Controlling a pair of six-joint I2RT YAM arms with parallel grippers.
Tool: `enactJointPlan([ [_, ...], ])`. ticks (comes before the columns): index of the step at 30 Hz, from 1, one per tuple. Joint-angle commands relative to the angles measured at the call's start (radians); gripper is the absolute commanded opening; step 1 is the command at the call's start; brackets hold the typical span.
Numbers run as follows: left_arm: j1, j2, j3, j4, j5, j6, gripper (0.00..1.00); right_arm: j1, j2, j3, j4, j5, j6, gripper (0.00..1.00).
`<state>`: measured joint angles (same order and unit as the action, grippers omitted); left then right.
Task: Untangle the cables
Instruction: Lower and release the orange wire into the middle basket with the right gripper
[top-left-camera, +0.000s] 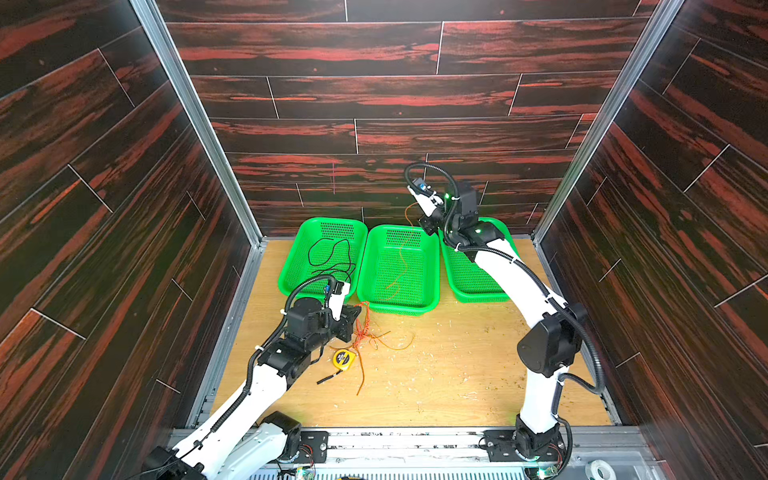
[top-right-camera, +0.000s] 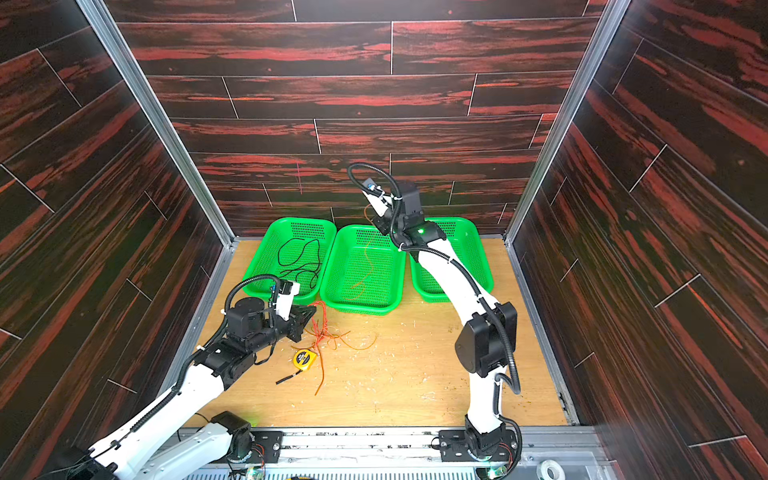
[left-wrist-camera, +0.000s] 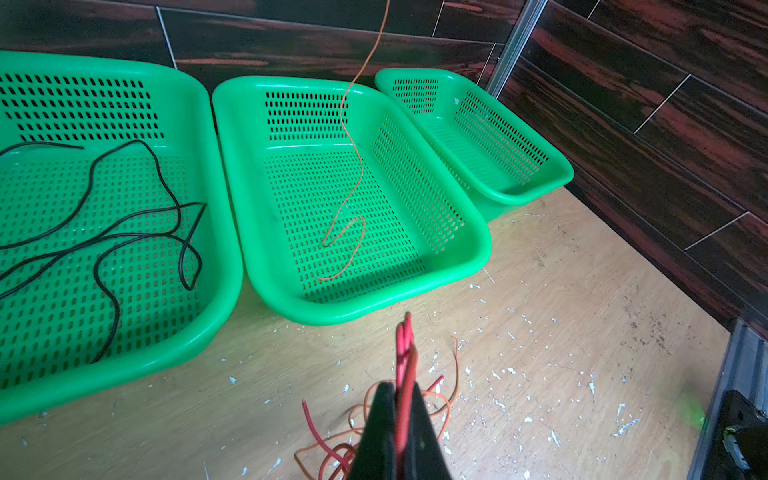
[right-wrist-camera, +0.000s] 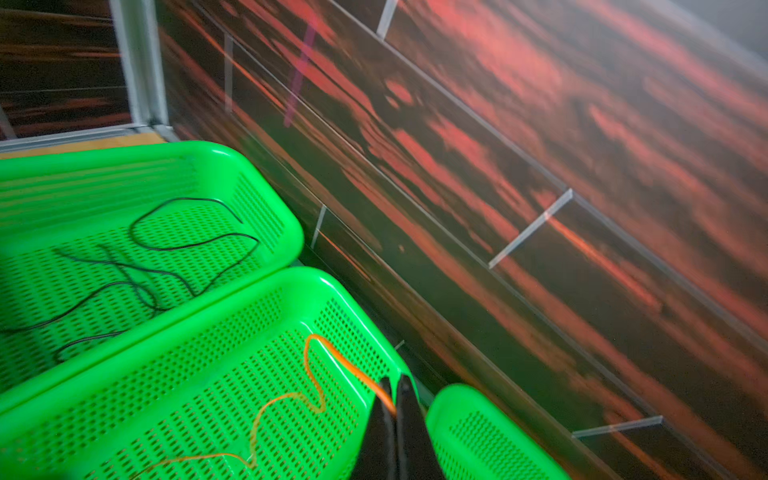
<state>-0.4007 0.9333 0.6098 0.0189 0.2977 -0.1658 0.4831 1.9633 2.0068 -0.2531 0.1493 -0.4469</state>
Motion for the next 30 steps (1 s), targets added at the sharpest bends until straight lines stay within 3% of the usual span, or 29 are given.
enactJointPlan([
  [1, -0.004, -0.008, 0.004, -0.009, -0.007, 0.011, 0.00, -0.032, 0.069, -0.007, 0.010, 0.048, 0.076, 0.00],
  [4, -0.003, 0.001, 0.015, -0.019, -0.008, 0.020, 0.00, -0.046, 0.118, -0.019, -0.045, 0.033, 0.088, 0.00],
  [8, -0.004, 0.014, 0.028, -0.023, -0.008, 0.023, 0.00, -0.041, 0.134, -0.077, -0.082, -0.082, 0.086, 0.04],
  [14, -0.004, 0.049, 0.053, -0.025, 0.011, 0.032, 0.00, -0.032, 0.061, -0.174, -0.107, -0.203, 0.113, 0.38],
  [17, -0.004, 0.066, 0.069, -0.019, 0.043, 0.041, 0.00, -0.028, -0.005, -0.221, -0.119, -0.211, 0.117, 0.47],
  [21, -0.004, 0.076, 0.089, -0.005, 0.094, 0.063, 0.00, -0.029, -0.139, -0.340, -0.083, -0.243, 0.126, 0.53],
  [30, -0.004, 0.078, 0.137, -0.030, 0.167, 0.138, 0.00, -0.022, -0.398, -0.589, -0.067, -0.386, 0.199, 0.53],
])
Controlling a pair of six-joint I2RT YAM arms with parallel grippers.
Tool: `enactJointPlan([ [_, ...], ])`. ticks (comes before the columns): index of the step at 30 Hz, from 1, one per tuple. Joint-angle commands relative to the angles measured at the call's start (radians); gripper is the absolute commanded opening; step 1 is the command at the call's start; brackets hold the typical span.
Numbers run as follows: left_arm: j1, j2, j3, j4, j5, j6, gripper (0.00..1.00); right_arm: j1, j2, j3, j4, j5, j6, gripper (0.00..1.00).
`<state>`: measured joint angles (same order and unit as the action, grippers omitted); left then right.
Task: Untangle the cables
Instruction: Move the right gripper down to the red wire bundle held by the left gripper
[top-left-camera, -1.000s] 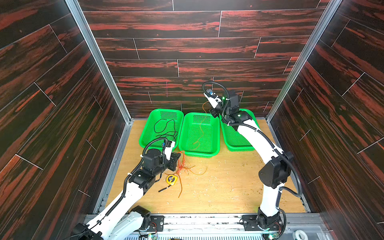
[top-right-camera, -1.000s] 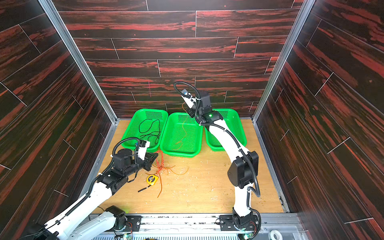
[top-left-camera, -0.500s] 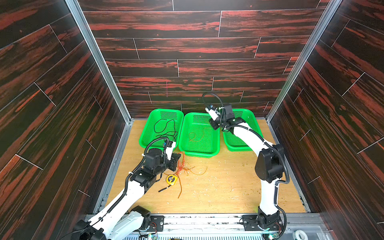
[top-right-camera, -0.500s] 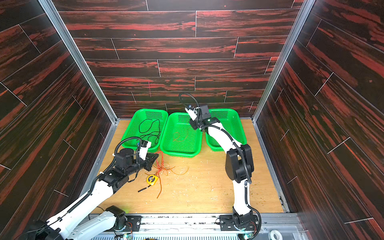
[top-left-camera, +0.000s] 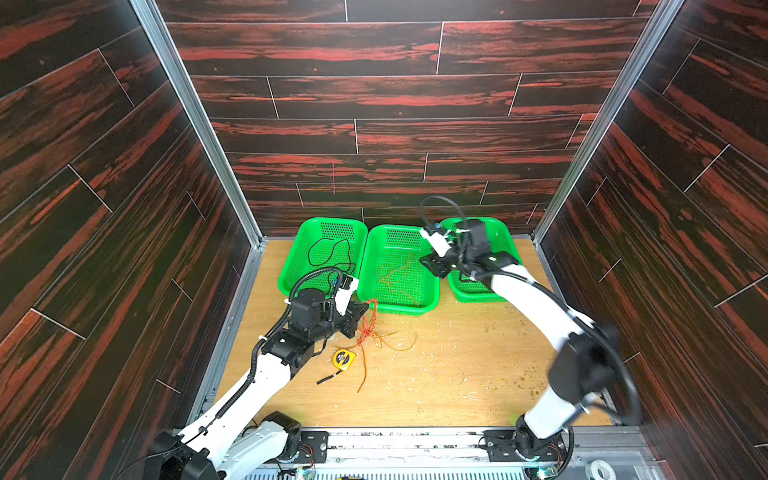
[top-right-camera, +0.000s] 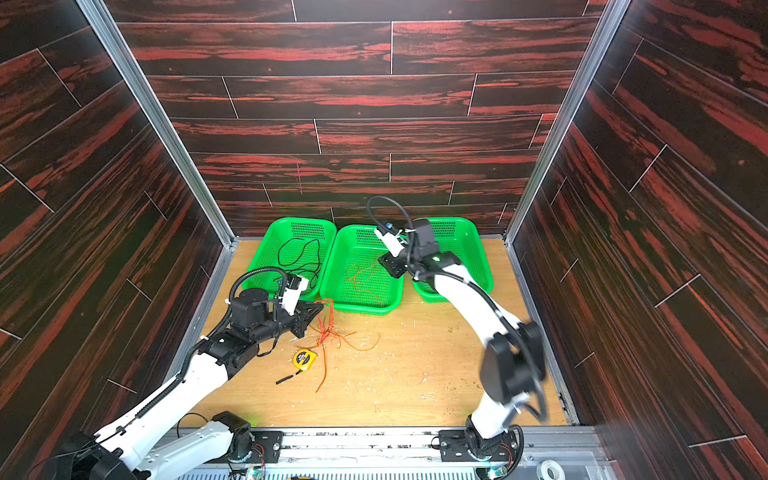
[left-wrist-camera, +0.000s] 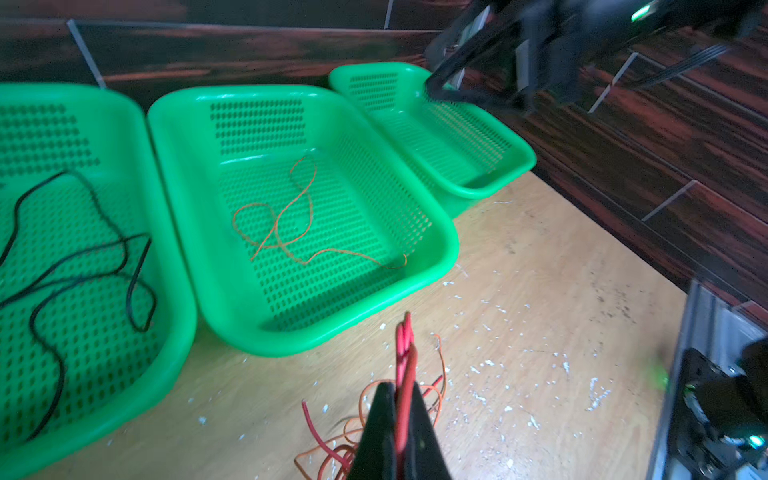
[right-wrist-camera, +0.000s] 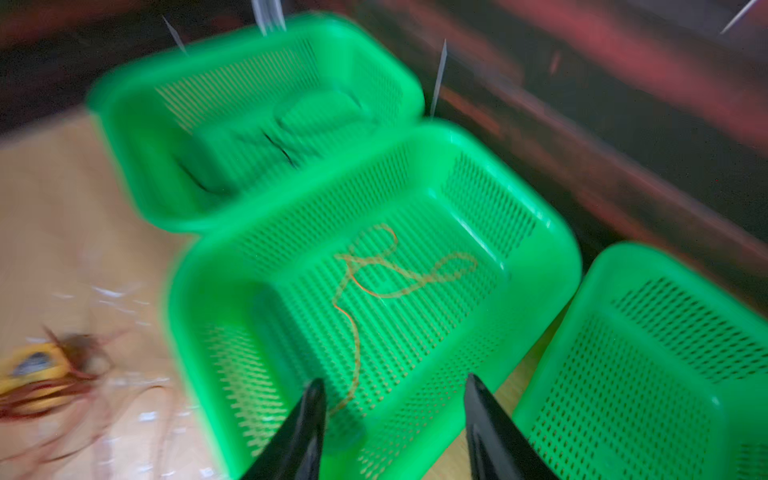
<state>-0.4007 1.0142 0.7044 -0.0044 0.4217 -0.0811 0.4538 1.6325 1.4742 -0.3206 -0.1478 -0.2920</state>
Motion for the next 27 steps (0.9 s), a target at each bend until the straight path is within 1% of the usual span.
enactJointPlan([
  [1, -0.004, -0.004, 0.046, -0.006, 0.045, 0.057, 0.00, 0.009, -0.090, -0.085, 0.003, -0.125, 0.057, 0.52],
  [5, -0.004, -0.002, 0.055, 0.013, 0.050, 0.060, 0.00, 0.043, -0.181, -0.231, 0.069, -0.299, 0.146, 0.47],
  [7, -0.004, -0.003, 0.055, 0.030, 0.053, 0.060, 0.00, 0.069, -0.193, -0.290, 0.100, -0.359, 0.202, 0.45],
  [11, -0.004, -0.007, 0.055, 0.064, 0.066, 0.057, 0.00, 0.151, -0.156, -0.349, 0.133, -0.418, 0.260, 0.42],
  [14, -0.005, -0.012, 0.056, 0.069, 0.065, 0.060, 0.00, 0.183, -0.121, -0.361, 0.151, -0.441, 0.279, 0.39],
  [17, -0.006, -0.019, 0.055, 0.072, 0.064, 0.060, 0.00, 0.185, -0.107, -0.377, 0.196, -0.470, 0.307, 0.37],
  [20, -0.008, -0.030, 0.051, 0.076, 0.057, 0.060, 0.00, 0.187, -0.079, -0.370, 0.198, -0.493, 0.315, 0.34],
  [23, -0.012, -0.043, 0.043, 0.085, 0.053, 0.060, 0.00, 0.192, -0.042, -0.361, 0.187, -0.461, 0.316, 0.31],
  [27, -0.014, -0.049, 0.040, 0.092, 0.051, 0.060, 0.00, 0.192, -0.006, -0.372, 0.229, -0.416, 0.342, 0.26],
])
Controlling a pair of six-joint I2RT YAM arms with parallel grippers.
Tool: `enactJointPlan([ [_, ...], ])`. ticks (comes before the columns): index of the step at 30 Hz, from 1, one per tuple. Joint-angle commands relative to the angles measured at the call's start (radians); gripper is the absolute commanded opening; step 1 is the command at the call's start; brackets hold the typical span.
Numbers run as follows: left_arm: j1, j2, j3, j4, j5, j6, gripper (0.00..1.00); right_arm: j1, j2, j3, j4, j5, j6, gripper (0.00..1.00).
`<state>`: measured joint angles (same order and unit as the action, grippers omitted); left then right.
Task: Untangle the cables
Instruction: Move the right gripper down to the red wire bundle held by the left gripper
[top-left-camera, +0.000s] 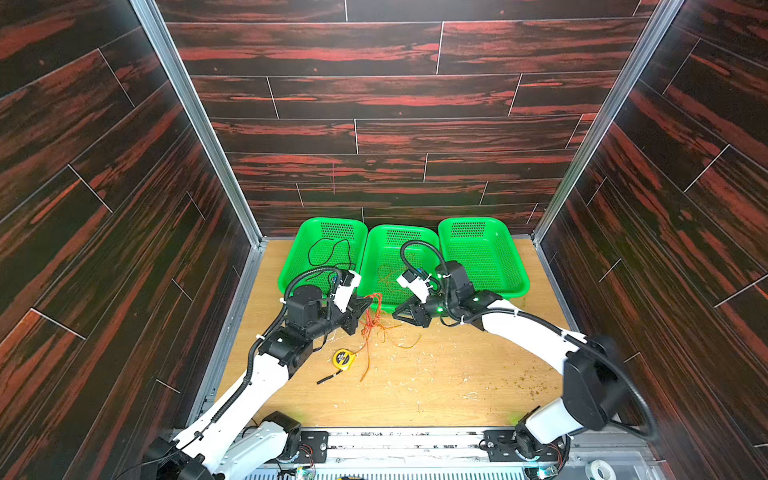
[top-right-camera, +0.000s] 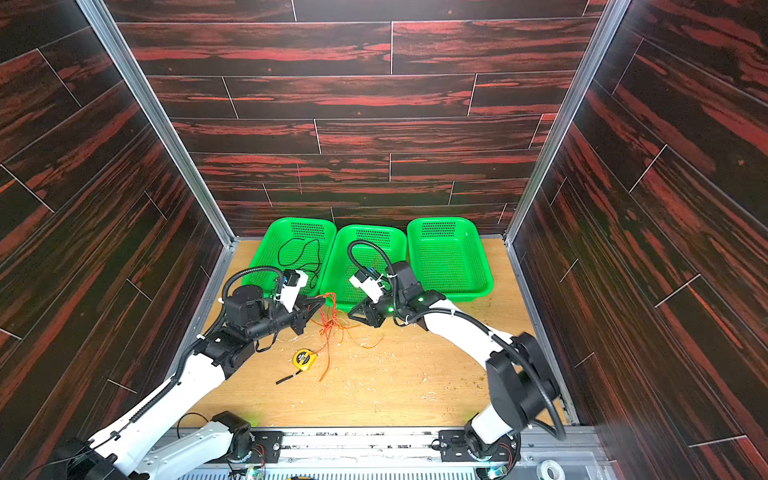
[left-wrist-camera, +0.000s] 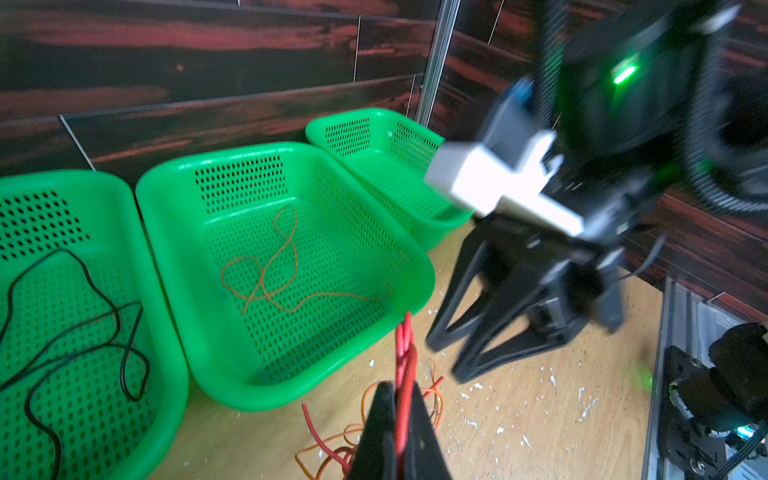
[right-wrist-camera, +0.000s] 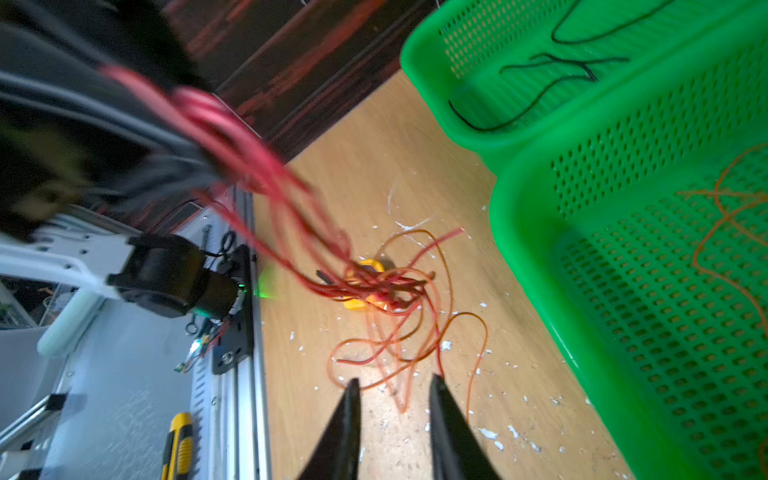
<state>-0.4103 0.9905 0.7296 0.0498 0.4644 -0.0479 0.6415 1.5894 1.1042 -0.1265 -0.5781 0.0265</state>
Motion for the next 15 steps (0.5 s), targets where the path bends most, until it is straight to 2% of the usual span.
enactJointPlan([
  [1, -0.005, -0.025, 0.014, 0.039, 0.008, 0.026, 0.00, 0.005, 0.046, -0.001, 0.044, 0.017, 0.031, 0.25],
  [7, -0.010, -0.024, 0.010, 0.047, 0.005, 0.024, 0.00, 0.005, 0.077, 0.000, 0.073, 0.018, 0.060, 0.13],
  [10, -0.012, -0.030, 0.007, 0.050, -0.008, 0.025, 0.00, 0.006, 0.089, 0.001, 0.065, 0.015, 0.061, 0.11],
  [12, -0.011, -0.034, 0.005, 0.053, -0.017, 0.027, 0.00, 0.006, 0.093, 0.001, 0.063, 0.001, 0.062, 0.12],
  [15, -0.011, -0.033, 0.005, 0.051, -0.023, 0.028, 0.00, 0.007, 0.083, -0.010, 0.081, -0.001, 0.074, 0.22],
])
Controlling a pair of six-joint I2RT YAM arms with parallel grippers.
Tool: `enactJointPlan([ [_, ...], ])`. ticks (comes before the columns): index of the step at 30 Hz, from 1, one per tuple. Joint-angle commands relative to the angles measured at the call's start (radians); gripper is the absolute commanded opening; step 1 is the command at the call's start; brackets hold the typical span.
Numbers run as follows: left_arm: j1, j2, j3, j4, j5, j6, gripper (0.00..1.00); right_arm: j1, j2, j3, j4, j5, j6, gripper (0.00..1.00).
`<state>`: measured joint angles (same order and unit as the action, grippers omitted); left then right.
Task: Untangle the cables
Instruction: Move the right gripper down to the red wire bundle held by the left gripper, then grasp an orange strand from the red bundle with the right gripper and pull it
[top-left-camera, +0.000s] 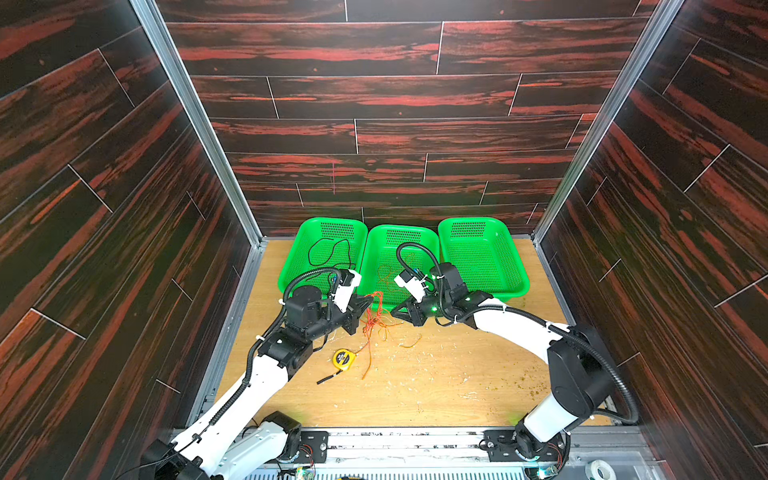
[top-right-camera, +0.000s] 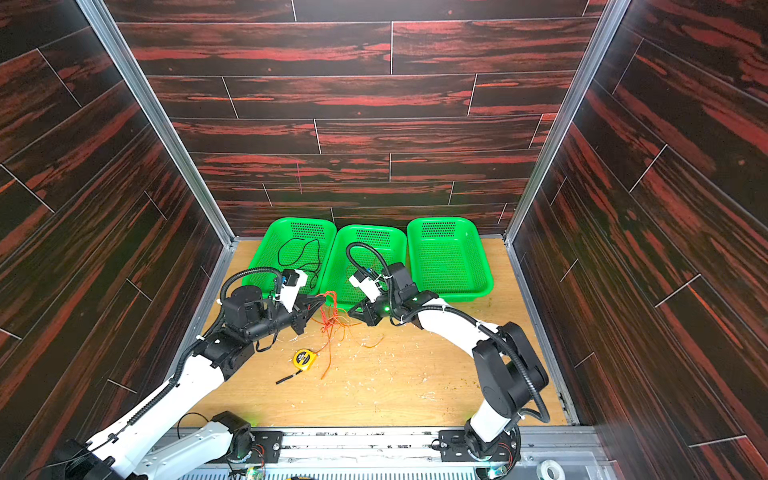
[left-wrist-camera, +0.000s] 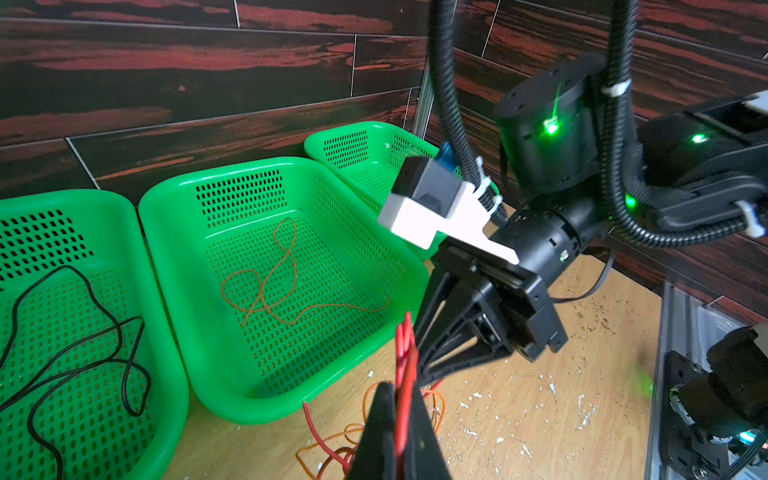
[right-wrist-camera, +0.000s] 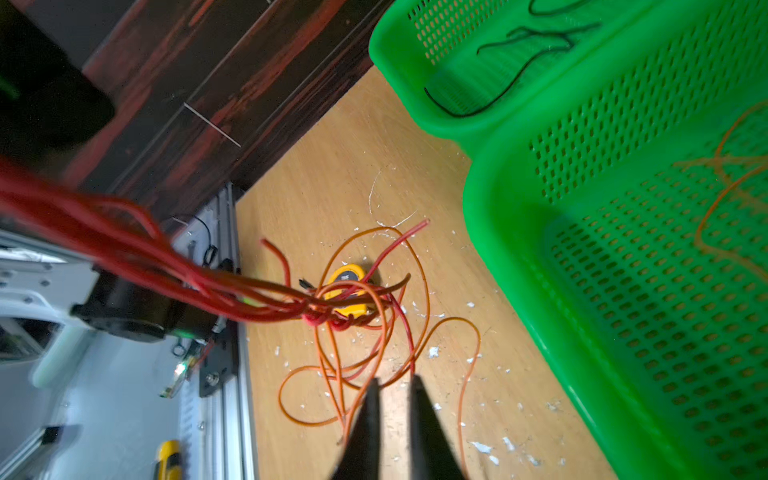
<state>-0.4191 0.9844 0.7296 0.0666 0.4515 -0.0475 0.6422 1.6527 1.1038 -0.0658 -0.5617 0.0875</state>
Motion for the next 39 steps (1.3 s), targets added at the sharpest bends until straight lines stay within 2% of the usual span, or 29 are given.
enactJointPlan([
  [1, -0.003, -0.026, 0.005, 0.035, -0.009, 0.028, 0.00, 0.006, 0.015, -0.012, 0.024, -0.009, 0.014, 0.25],
  [9, -0.005, -0.022, 0.001, 0.042, -0.011, 0.021, 0.00, 0.005, -0.043, -0.027, 0.034, 0.111, 0.034, 0.32],
  [18, -0.015, 0.002, 0.009, 0.053, -0.009, 0.018, 0.00, 0.006, -0.076, -0.037, 0.053, 0.118, 0.037, 0.34],
  [23, -0.021, 0.013, 0.013, 0.055, -0.011, 0.017, 0.00, 0.006, -0.113, -0.049, 0.062, 0.204, 0.046, 0.36],
  [25, -0.023, 0.017, 0.015, 0.057, -0.013, 0.017, 0.00, 0.006, -0.123, -0.053, 0.066, 0.206, 0.038, 0.36],
  [29, -0.026, 0.029, 0.022, 0.062, -0.016, 0.019, 0.00, 0.020, -0.118, -0.047, 0.061, 0.080, -0.011, 0.35],
  [32, -0.027, 0.036, 0.026, 0.071, -0.020, 0.018, 0.00, 0.039, -0.071, -0.007, -0.013, 0.037, -0.043, 0.35],
  [39, -0.028, 0.039, 0.030, 0.078, -0.022, 0.016, 0.00, 0.041, -0.037, -0.015, -0.009, 0.124, -0.028, 0.31],
])
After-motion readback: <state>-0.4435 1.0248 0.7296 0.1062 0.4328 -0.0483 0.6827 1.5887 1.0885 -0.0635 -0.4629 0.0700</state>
